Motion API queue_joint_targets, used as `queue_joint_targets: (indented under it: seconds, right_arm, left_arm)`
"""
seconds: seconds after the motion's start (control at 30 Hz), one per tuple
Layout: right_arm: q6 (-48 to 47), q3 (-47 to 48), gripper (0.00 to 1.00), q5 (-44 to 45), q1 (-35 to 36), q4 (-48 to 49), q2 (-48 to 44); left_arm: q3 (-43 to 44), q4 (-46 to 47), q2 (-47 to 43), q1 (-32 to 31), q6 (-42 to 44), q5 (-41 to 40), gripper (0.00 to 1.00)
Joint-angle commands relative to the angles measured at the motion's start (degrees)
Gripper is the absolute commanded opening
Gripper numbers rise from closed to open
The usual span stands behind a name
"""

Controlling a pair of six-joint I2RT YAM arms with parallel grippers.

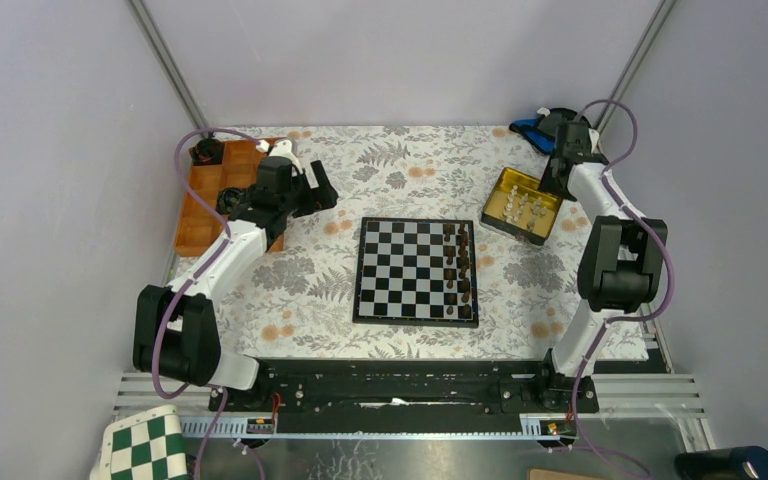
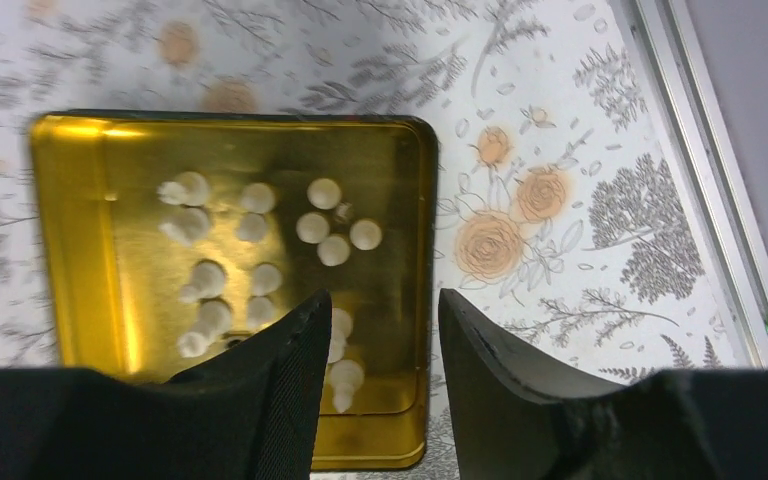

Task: Set up the chess pieces on the board
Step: Place the storage box at the center of the board, then pick up the chess piece from the storage box.

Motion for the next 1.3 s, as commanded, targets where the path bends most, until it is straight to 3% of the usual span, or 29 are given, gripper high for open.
queue_joint_targets:
  seconds: [0.0, 0.5, 1.27]
  right_arm:
    - [-0.23, 3.86, 0.51, -5.48, 1.55, -1.32, -4.16]
    - [-0.01, 7.2, 0.5, -10.49, 8.75, -2.02, 2.3]
    - [0.43, 6.78, 0.45, -10.05, 9.06, -1.65, 8.38]
  left_arm:
    - [2.23, -0.04, 0.13, -0.14, -1.32, 0.28, 0.99]
    - [2.33, -1.59, 0.75, -0.14, -2.49, -0.47, 0.98]
    - [1.59, -1.53, 1.32, -0.14, -2.44, -1.52, 0.97]
